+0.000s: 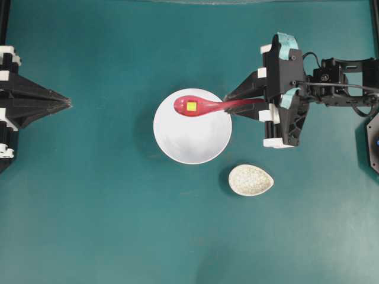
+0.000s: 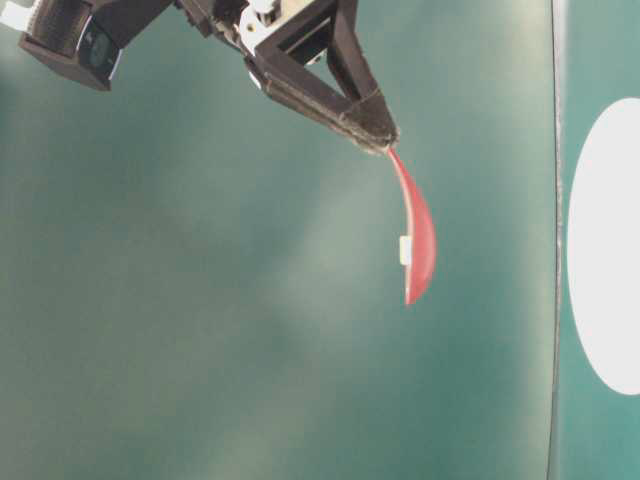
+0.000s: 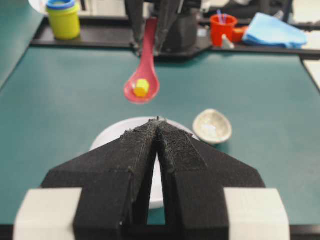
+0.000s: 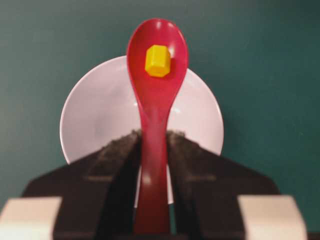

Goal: Scoop the yellow hexagonal prism block from the bowl with a spoon using the right arm.

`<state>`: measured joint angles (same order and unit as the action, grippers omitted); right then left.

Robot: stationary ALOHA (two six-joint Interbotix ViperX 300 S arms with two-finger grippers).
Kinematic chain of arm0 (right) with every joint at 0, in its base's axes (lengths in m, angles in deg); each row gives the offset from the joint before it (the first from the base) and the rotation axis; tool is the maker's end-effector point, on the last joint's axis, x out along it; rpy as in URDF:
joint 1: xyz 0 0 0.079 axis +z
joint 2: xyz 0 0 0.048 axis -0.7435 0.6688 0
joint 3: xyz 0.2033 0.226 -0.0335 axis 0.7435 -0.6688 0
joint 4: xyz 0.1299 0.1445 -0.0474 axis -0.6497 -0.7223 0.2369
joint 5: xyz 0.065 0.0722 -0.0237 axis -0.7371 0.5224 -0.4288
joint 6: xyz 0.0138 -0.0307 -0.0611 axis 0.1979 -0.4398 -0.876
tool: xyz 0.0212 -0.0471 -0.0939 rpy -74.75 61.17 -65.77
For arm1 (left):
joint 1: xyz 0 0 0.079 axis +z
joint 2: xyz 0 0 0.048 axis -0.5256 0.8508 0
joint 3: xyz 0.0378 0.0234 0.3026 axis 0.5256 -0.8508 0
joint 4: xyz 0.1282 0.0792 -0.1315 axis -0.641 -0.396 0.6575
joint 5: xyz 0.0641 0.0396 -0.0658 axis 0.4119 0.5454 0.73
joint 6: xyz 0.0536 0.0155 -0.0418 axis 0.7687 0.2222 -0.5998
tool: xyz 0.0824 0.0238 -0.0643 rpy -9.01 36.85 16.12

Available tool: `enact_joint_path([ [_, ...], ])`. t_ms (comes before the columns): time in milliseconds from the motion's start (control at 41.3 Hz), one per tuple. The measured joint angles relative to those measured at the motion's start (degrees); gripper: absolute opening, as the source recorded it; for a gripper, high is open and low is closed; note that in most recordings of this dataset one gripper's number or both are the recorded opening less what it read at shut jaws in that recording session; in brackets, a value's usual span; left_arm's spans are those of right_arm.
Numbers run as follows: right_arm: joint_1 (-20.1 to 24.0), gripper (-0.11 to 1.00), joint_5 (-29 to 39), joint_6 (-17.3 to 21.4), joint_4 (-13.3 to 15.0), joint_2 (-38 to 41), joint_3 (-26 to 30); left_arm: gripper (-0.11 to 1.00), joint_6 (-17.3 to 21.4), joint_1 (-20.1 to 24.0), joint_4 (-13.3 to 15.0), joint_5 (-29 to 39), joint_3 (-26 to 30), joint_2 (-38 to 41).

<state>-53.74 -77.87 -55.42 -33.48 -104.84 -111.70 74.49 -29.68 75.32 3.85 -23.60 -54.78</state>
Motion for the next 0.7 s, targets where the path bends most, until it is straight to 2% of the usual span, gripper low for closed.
enact_joint_path([
  [702, 0.0, 0.25, 1.32, -0.09, 0.0, 0.0, 0.0, 0.04, -0.44, 0.0, 0.0, 0.0, 0.0, 0.0],
])
